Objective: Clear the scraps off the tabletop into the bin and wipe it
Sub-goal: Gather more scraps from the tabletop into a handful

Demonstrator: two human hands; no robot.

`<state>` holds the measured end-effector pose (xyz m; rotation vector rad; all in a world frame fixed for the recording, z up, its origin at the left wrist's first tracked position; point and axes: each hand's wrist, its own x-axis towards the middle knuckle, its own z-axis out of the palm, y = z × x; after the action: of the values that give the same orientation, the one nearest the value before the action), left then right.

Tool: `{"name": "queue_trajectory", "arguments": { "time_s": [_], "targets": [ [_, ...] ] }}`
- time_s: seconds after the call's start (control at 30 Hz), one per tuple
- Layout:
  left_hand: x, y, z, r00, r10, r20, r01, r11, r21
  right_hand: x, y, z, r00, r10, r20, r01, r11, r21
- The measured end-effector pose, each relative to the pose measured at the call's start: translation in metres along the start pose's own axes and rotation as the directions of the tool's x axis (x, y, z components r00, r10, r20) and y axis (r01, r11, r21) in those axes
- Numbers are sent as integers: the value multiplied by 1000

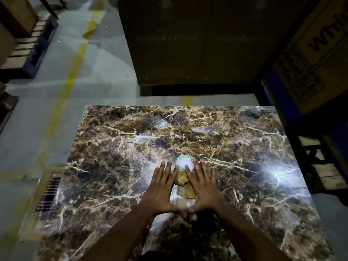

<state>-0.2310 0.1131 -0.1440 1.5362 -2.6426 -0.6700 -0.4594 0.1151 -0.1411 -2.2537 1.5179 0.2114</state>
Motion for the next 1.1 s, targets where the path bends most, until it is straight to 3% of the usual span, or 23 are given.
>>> {"name": "queue_trajectory", "arguments": {
  "time_s": [0.13, 0.23, 0.53, 0.67, 0.9, 1.0, 1.07, 1.1],
  "targets": [
    [9, -3, 1, 1000, 3, 11, -3, 999, -45, 8, 3, -6, 992, -123, -40, 123, 992, 10],
    [8, 1, 4, 996, -15, -84, 4, 992, -124, 18, 0, -11, 976, -184, -114, 195, 977, 87],
    [20, 20, 18, 924, -228, -308, 58, 878, -474, 40, -30, 7, 938, -26, -345, 118, 962, 248],
    [29, 41, 20, 807, -446, -386, 82, 733, -676, 48, -55, 9, 914, 204, -351, -29, 896, 444],
    [38, 54, 19, 614, -708, -349, 86, 499, -862, 64, -59, 19, 827, 273, -492, -52, 908, 417],
    [49, 66, 15, 626, -756, -192, -63, 197, -978, 62, -62, 17, 775, 319, -546, 20, 851, 525],
    [58, 75, 7, 657, -742, -130, -140, 50, -989, 64, -54, 18, 738, 356, -573, 40, 824, 565],
    [58, 72, 9, 663, -738, -124, -84, 91, -992, 64, -46, 20, 738, 393, -548, 35, 790, 612]
  ]
}}
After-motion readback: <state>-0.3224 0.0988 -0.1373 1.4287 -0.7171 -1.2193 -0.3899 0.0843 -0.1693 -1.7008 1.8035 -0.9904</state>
